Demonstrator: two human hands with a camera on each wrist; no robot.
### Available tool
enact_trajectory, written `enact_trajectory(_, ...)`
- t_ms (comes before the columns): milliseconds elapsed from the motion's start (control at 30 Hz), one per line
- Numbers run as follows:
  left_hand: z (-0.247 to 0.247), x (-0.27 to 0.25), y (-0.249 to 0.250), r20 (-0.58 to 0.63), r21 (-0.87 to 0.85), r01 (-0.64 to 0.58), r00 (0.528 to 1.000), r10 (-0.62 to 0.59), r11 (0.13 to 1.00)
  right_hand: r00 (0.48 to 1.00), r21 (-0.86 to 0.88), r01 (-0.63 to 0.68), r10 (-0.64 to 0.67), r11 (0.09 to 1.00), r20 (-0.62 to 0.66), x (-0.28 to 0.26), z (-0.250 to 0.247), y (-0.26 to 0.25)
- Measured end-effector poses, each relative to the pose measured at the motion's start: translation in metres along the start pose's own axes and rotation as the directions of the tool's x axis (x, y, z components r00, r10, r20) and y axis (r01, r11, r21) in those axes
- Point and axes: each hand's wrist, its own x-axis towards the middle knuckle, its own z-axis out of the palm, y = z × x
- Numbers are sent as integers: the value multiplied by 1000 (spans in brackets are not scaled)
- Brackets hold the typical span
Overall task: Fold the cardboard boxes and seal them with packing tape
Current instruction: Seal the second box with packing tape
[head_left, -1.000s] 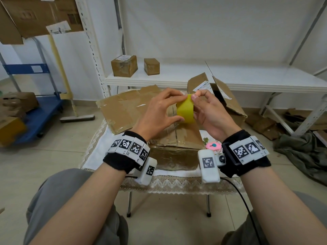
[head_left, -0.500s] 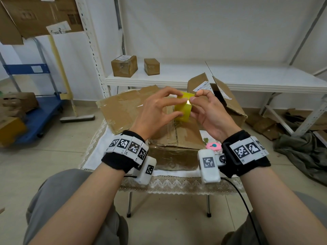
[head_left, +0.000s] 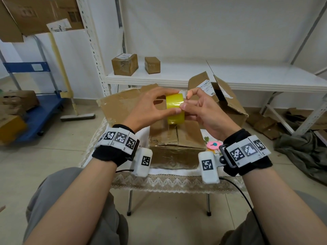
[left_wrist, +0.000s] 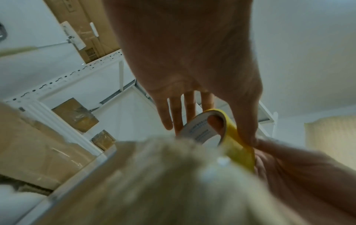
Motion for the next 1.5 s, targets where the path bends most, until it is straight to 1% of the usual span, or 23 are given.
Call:
enact_trajectory(167,-4,-2,2,52,69,8,999,-12,998,1000,-18,16,-16,1000,-8,1,2,3)
enact_trajectory(333,-4,-3,3,44,-21,48,998,-47,999,999,-32,37,-37,999,-3,2,1,3)
enact_trajectory(500,-5,-5,6,67,-67,89,994,-85,994,999,-47,40,-40,998,0,3,2,5)
enact_trajectory(633,-8,-4,4,105,-57,105,990,-98,993,999,-42,51,-52,998,-15,4,3,6)
enact_trajectory(700,-7,-4,4,92,-90,113,990,-104,990,998,-52,59,-60,997,-29,5,5,7)
enact_trajectory(800,-4,-1,4,-4,-100,113,993,-114,988,997,-52,57,-59,997,-52,6,5,9)
enact_trajectory(833,-3,0,5,-31,-133,137,989,-143,981,998,-66,51,-54,996,-42,7,3,9)
enact_trajectory(867,-1,2,5,-46,-199,185,979,-198,962,998,-113,47,-51,993,-29,7,2,10)
enact_trajectory(933,3,3,5,-32,-299,278,953,-301,913,998,-268,43,-52,962,-27,8,-2,14)
enact_trajectory(1000,5,3,3,-3,-252,300,950,-311,920,994,-355,63,-91,933,-61,11,-3,18)
enact_trajectory(1033,6,2,3,1,-198,275,960,-280,941,991,-360,77,-111,930,-76,12,-4,20)
enact_trajectory(1067,5,2,3,-4,-139,211,977,-213,968,988,-363,88,-126,928,-83,13,-5,22)
enact_trajectory(1100,4,1,3,-6,-82,111,994,-112,990,987,-372,95,-136,924,-87,13,-5,22)
enact_trajectory(1133,2,1,4,4,-25,1,1000,-1,1000,986,-381,96,-141,920,-93,13,-6,23)
enact_trajectory(1167,0,1,4,29,8,-88,996,88,996,985,-382,88,-138,920,-105,13,-8,23)
enact_trajectory(1200,-2,2,4,51,26,-142,989,141,990,985,-370,73,-126,926,-121,13,-9,23)
enact_trajectory(1267,-6,2,7,67,33,-164,985,161,986,984,-304,45,-95,951,-149,12,-11,19)
enact_trajectory(1333,-6,1,8,48,35,-140,989,138,990,983,-235,55,-94,970,-157,12,-12,16)
enact_trajectory(1400,-3,-2,10,-38,-30,-106,994,104,994,983,-165,74,-100,984,-154,12,-10,13)
enact_trajectory(1467,-1,-4,13,-140,-128,-60,989,42,990,983,-88,91,-103,992,-149,12,-5,12)
enact_trajectory(1500,0,-5,14,-169,-162,-36,986,8,986,984,-61,95,-103,994,-147,13,-5,13)
